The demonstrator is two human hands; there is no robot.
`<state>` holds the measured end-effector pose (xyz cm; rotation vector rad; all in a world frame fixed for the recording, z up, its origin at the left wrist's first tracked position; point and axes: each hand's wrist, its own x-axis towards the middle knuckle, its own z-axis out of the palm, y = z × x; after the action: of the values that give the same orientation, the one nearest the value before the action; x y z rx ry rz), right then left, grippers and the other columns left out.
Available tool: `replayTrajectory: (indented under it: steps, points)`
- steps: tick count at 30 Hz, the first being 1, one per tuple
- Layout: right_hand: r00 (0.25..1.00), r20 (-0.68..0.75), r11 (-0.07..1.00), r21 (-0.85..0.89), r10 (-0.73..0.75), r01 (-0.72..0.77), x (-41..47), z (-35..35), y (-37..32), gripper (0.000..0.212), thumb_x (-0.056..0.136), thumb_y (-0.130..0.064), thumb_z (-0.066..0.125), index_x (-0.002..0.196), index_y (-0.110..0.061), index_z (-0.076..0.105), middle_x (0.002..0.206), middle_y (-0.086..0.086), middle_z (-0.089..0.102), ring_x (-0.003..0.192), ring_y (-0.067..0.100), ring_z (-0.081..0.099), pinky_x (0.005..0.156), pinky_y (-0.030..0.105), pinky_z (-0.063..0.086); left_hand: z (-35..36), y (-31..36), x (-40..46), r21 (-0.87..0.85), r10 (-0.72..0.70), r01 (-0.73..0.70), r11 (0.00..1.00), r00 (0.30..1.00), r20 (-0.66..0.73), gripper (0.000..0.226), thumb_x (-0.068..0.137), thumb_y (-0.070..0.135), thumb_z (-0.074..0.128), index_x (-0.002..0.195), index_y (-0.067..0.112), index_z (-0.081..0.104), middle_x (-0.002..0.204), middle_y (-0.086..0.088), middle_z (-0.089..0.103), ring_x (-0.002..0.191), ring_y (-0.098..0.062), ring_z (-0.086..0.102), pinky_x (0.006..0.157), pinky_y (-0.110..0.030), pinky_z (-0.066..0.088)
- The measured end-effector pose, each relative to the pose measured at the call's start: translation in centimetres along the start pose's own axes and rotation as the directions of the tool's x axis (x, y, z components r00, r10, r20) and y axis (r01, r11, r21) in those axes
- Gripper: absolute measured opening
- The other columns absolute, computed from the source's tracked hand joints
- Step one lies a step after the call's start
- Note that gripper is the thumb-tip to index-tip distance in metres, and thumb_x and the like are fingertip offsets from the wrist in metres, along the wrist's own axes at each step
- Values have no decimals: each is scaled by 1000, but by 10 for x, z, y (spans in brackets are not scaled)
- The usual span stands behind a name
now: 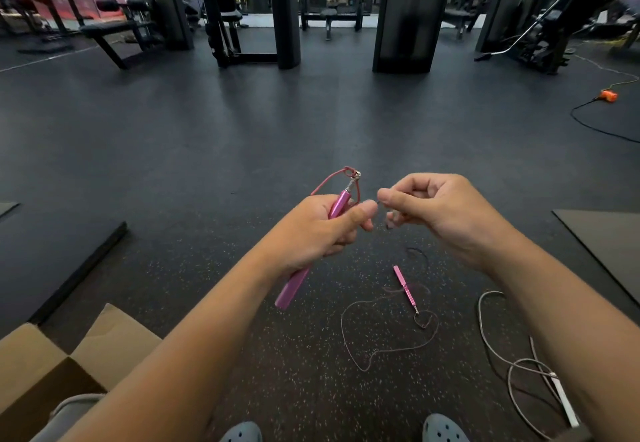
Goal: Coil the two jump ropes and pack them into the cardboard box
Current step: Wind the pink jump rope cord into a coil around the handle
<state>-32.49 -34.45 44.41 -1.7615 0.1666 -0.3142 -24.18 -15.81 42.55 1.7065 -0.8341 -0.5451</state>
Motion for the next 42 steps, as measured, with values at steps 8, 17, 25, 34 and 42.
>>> replayTrajectory:
  steps: [8, 17, 25, 34, 42]
  points:
    - [986, 129, 994, 28, 102, -107, 1, -5, -1, 18, 90, -33, 69, 91, -16, 74, 56, -9, 38, 48, 9, 22, 50, 29, 18, 3, 3, -2, -251, 25, -3, 968, 996, 84, 24, 105, 16, 50, 99, 2, 68, 63, -3, 66, 54, -17, 62, 53, -23, 49]
    - [987, 128, 971, 206, 96, -121, 1, -9, 0, 27, 76, -27, 77, 90, -3, 76, 53, -2, 34, 49, 13, 25, 51, 29, 46, 3, 10, -4, -289, -39, 77, 954, 990, 134, 32, 103, 31, 53, 93, 5, 69, 54, 6, 36, 38, -5, 28, 46, -22, 19]
    - [999, 25, 1000, -3, 20, -20, 3, -11, 10, 37, 67, -49, 81, 76, -13, 80, 66, 6, 57, 65, 15, 45, 61, 31, 33, 2, 10, -8, -381, -56, 115, 917, 985, 163, 27, 107, 16, 47, 99, -1, 66, 63, -4, 68, 63, -20, 72, 64, -28, 58]
    - [973, 192, 898, 396, 124, -193, -2, -5, -4, 15, 82, -24, 67, 81, -10, 62, 49, -4, 23, 50, 17, 43, 61, 30, 57, 2, 15, -6, -345, -70, 112, 932, 989, 131, 32, 106, 20, 47, 87, 8, 71, 51, 8, 35, 35, -5, 26, 44, -22, 25]
    - [968, 211, 948, 257, 132, -185, -4, -13, 1, 16, 86, -30, 67, 87, -15, 70, 61, -2, 33, 44, 9, 23, 42, 24, 10, 1, 18, -8, -334, -78, 110, 936, 991, 107, 28, 106, 16, 47, 90, 4, 68, 51, 4, 49, 39, -10, 47, 46, -23, 38]
